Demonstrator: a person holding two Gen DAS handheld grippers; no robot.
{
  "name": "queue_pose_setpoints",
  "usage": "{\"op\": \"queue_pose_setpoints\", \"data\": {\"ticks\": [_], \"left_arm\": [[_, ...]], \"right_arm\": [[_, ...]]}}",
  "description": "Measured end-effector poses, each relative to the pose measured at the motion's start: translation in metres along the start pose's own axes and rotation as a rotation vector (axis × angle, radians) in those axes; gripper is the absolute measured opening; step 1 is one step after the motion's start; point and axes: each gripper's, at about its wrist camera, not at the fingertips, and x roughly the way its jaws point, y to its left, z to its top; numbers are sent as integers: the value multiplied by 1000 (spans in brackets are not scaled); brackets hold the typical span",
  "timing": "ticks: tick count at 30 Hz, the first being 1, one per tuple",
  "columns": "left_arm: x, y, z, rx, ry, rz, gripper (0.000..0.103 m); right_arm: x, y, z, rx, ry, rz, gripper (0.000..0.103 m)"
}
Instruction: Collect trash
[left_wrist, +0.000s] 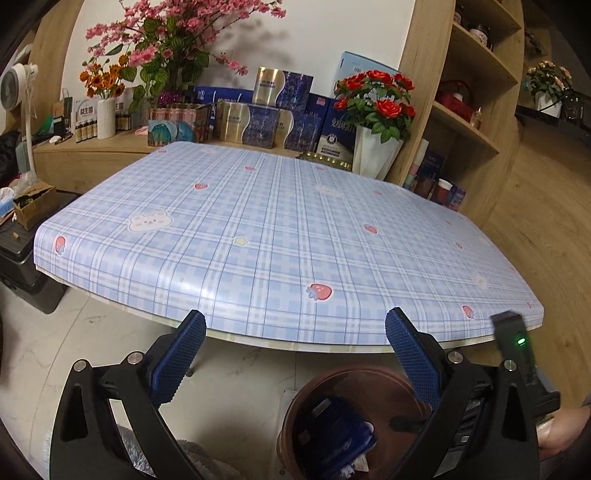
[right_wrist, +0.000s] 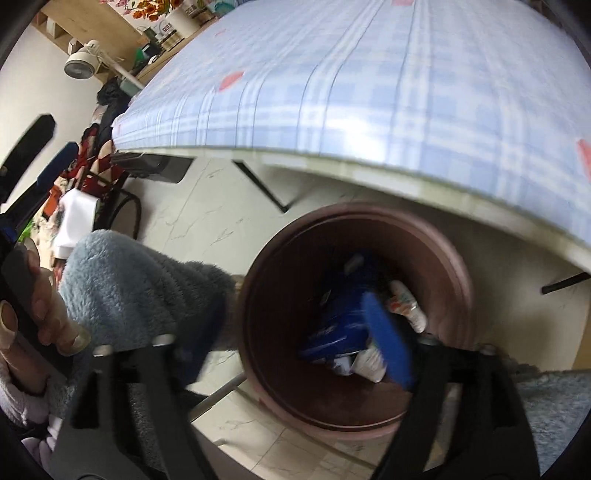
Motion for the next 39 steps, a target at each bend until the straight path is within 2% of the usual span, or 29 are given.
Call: {"op": "queue_pose_setpoints", "data": {"ticks": [1, 7, 12, 17, 27, 32, 36, 39], "left_arm": [[1, 0, 1, 0, 2, 0, 95], [2, -9, 5, 24, 14, 0, 95], [-5, -23, 20, 70, -2, 2, 95], [-16, -42, 53, 130, -35, -4, 96], [-60, -99, 138, 270, -186, 27, 97], [-79, -117, 160, 290, -232, 20, 97], [-86, -125, 169, 283, -239, -15, 97], [-92, -131, 170, 290, -255, -13, 97]], "right_arm": [[-3, -1, 2, -6, -14, -13, 93], [-36, 2, 11, -36, -106, -128, 97], [-82, 5, 22, -58, -244, -203, 97], [-144, 3, 39, -55, -401, -266, 97], [-260, 8, 67, -61, -660, -372, 97], [-298, 11, 67, -61, -741, -392, 97], [-313, 16, 62, -71, -776, -414, 97], [-320, 18, 59, -71, -801, -431, 97]]}}
